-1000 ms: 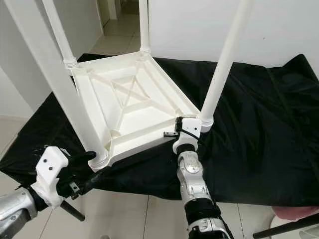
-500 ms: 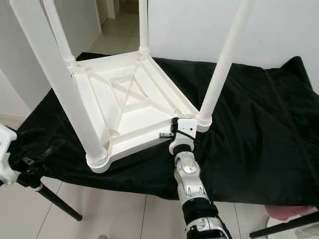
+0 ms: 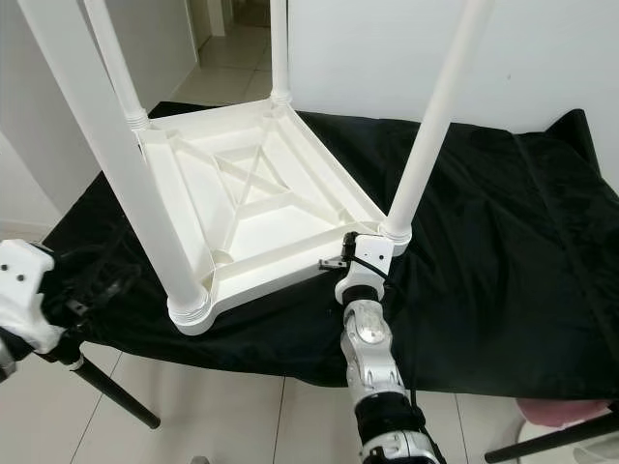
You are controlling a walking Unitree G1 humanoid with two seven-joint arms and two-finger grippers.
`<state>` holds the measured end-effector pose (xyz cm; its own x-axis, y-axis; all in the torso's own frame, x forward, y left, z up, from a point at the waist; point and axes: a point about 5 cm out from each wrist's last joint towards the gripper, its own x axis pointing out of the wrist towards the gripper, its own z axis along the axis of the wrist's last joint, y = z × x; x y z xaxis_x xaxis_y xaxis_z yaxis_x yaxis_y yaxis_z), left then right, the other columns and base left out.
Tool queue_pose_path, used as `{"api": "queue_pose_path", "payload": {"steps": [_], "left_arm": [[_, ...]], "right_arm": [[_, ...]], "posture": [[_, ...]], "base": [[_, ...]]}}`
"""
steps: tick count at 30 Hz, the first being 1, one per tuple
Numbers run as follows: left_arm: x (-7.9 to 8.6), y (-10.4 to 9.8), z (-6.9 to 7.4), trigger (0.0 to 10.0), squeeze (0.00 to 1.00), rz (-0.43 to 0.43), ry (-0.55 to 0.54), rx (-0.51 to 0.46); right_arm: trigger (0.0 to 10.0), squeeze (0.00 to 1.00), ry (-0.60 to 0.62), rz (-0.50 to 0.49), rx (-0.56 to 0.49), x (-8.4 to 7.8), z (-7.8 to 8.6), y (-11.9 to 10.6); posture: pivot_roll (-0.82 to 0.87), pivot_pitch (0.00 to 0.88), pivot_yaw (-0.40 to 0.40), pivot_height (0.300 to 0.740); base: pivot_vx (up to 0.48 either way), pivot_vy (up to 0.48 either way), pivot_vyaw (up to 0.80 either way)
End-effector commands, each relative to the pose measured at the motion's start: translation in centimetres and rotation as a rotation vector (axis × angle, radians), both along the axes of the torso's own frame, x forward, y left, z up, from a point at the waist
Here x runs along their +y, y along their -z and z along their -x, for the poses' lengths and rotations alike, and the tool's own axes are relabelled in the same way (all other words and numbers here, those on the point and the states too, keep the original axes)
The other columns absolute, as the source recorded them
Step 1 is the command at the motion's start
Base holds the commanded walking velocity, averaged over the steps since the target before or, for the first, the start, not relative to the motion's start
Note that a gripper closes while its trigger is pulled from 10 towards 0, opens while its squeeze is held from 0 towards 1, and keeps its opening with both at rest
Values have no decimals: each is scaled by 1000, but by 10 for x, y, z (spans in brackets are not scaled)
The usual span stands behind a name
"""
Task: Building children table
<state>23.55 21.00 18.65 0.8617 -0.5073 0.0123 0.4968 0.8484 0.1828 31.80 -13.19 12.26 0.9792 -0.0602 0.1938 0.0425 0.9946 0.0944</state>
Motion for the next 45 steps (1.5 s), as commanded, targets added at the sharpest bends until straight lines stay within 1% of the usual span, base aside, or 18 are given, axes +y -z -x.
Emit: {"api": "queue_pose_path", "payload": {"steps": [1,5,8,10,12,15,19,21,22,23,25,27,30,32,34,36,39,45], "left_arm": [[4,3,-8,10000,0,55,-179,-6],[-6,5,-14,10000,0,58,-151,-15],[-19,13,-22,10000,0,96,-124,-3],[-26,20,-23,10000,0,114,-106,28],[-26,20,-23,10000,0,114,-106,28],[-47,36,-24,10000,0,100,-68,67],[-57,41,-27,10000,0,92,-64,74],[-57,41,-27,10000,0,92,-64,74],[-65,45,-27,10000,0,81,-48,79],[-65,45,-27,10000,0,81,-48,79],[-82,52,-23,10000,0,62,-4,89],[-82,52,-23,10000,0,62,-4,89],[-96,56,-21,10000,0,28,35,70],[-96,56,-21,10000,0,28,35,70],[-110,55,-21,10000,0,34,72,52],[-110,55,-21,10000,0,34,72,52],[-144,41,-18,10000,0,110,210,8],[-154,36,-16,10000,0,131,243,-1]], "right_arm": [[10000,0,30,8,-3,-6,3,0],[10000,0,108,35,16,-18,3,2],[10000,0,214,54,63,-31,4,7],[10000,0,231,50,77,-33,5,9],[10000,0,231,50,77,-33,5,9],[10000,0,250,15,125,-37,7,14],[10000,0,255,-6,145,-39,5,15],[10000,0,255,-6,145,-39,5,15],[10000,0,253,-12,155,-38,3,16],[10000,0,253,-12,155,-38,3,16],[10000,0,240,-40,188,-38,-5,17],[10000,0,240,-40,188,-38,-5,17],[10000,0,189,-76,221,-37,-15,15],[10000,0,189,-76,221,-37,-15,15],[10000,0,134,-81,245,-35,-28,11],[10000,0,134,-81,245,-35,-28,11],[10000,0,41,-84,277,-27,-49,0],[10000,0,0,-76,299,-24,-53,-2]], "posture": [[91,61,43,740],[83,59,38,740],[51,63,30,740],[43,64,26,740],[43,64,26,740],[36,66,13,740],[32,65,7,740],[32,65,7,740],[34,65,5,740],[34,65,5,740],[39,65,-3,740],[39,65,-3,740],[44,66,-7,740],[44,66,-7,740],[43,64,-7,740],[43,64,-7,740],[43,60,-17,740],[39,53,-20,740]], "base": [[0,0,0],[0,0,0],[0,0,0],[0,0,0],[0,0,0],[0,0,0],[0,0,0],[0,0,0],[0,0,0],[0,0,0],[0,0,0],[0,0,0],[0,0,0],[0,0,0],[0,0,0],[0,0,0],[0,0,0],[0,0,0]]}}
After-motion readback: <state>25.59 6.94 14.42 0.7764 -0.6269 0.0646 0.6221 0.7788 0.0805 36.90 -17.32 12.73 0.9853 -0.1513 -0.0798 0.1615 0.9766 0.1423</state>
